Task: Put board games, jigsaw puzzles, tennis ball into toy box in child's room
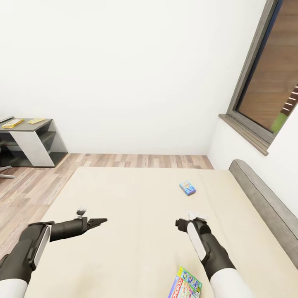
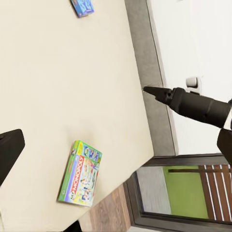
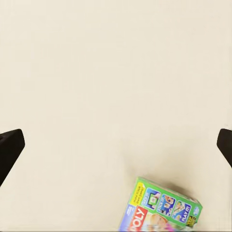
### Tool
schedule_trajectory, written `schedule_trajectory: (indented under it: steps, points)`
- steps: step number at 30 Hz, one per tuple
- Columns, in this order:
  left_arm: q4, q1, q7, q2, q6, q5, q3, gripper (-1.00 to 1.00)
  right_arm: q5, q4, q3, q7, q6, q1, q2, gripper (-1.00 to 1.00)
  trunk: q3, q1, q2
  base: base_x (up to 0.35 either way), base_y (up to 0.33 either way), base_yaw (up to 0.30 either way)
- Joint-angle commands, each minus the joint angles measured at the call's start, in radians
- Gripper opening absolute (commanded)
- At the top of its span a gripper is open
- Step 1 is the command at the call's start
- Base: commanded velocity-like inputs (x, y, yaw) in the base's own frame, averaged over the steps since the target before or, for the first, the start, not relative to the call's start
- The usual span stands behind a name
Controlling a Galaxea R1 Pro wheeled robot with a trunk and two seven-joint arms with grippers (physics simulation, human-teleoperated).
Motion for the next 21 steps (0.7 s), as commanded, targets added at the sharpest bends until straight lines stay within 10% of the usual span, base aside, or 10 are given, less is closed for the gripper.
schedule_trajectory:
  steps: [1,21]
  points:
    - [-0.001,-0.001,-0.004,0.005,0.01,0.001,0.001,1.0,-0.01,0.02,-0.001,-0.009,0.004,-0.011,0.0,1.0,-0.002,0.001,-0.002,0.0,0.0,0.0]
    - [-0.002,-0.004,-0.004,0.028,0.01,0.007,-0.006,1.0,-0.01,0.328,-0.141,-0.005,-0.003,-0.127,-0.043,1.0,-0.002,0.001,-0.002,0.0,0.0,0.0]
